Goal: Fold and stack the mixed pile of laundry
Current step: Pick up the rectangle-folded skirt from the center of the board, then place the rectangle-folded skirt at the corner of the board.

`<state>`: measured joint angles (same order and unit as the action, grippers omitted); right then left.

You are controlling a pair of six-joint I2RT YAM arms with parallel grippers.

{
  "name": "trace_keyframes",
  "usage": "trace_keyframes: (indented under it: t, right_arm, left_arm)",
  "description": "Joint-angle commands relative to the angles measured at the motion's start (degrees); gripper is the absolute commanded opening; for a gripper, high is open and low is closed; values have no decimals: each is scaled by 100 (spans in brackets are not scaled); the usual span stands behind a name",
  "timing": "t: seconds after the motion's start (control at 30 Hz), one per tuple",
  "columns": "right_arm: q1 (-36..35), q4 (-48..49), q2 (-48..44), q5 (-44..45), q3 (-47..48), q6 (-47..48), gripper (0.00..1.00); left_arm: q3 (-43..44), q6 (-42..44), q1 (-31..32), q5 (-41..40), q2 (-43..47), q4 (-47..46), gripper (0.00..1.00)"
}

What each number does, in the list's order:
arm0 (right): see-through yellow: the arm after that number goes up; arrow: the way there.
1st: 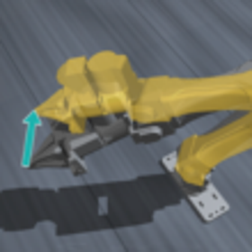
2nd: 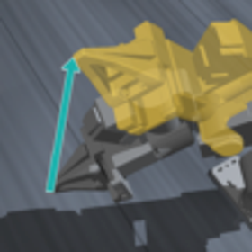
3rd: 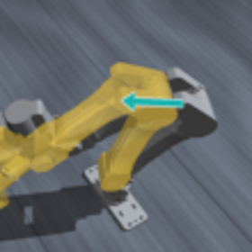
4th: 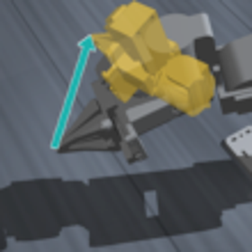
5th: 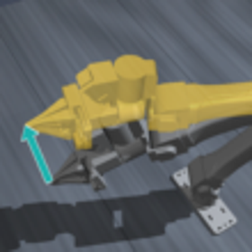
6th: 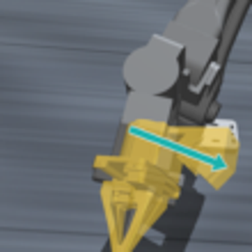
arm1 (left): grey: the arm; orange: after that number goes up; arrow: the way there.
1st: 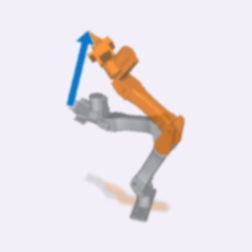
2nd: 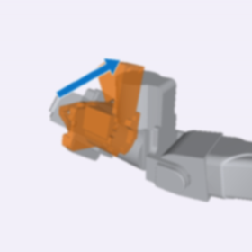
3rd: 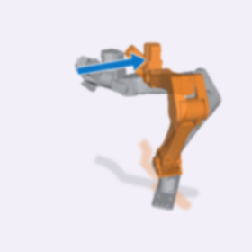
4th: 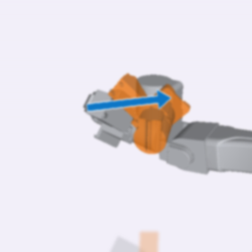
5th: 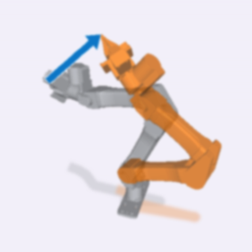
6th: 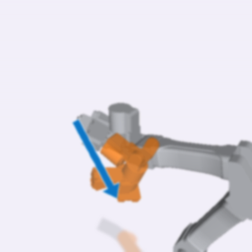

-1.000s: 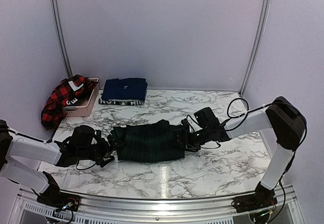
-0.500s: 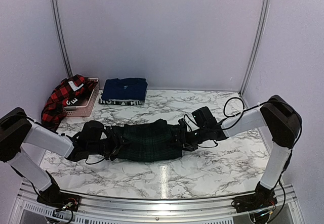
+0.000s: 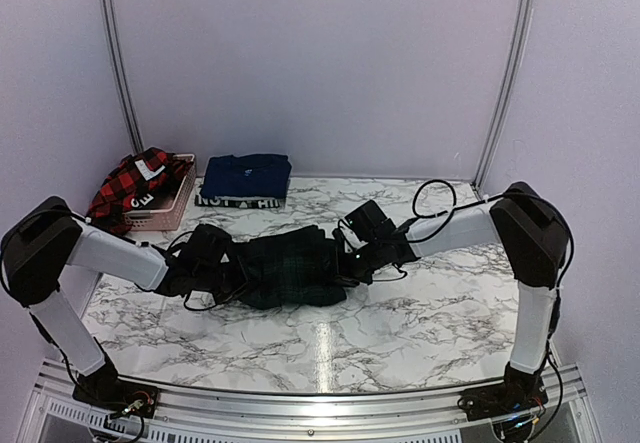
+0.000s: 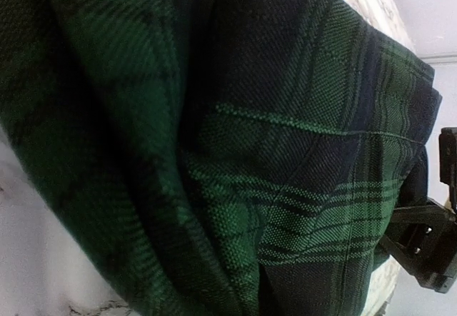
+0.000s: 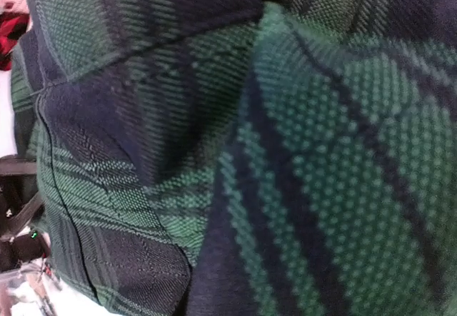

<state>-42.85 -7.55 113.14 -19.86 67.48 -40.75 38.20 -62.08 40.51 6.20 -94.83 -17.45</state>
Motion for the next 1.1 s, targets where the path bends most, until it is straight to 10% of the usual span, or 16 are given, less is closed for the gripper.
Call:
trace_keyframes:
  t: [0.0,0.43,1.07]
  right_arm:
    - [-153,-1105,216,1013,812,427,2]
    - [-155,-1503,1040,2283,3970,2107,0]
    - [323,1257,3746,1885,7100,3215,0]
  left_arm:
    - [757,1198,44,-916,174,1698,0]
    - [2809,3850,-533,-2463,255,2857,0]
    - [4578,4805,-2328,-1764,-1501,1031,0]
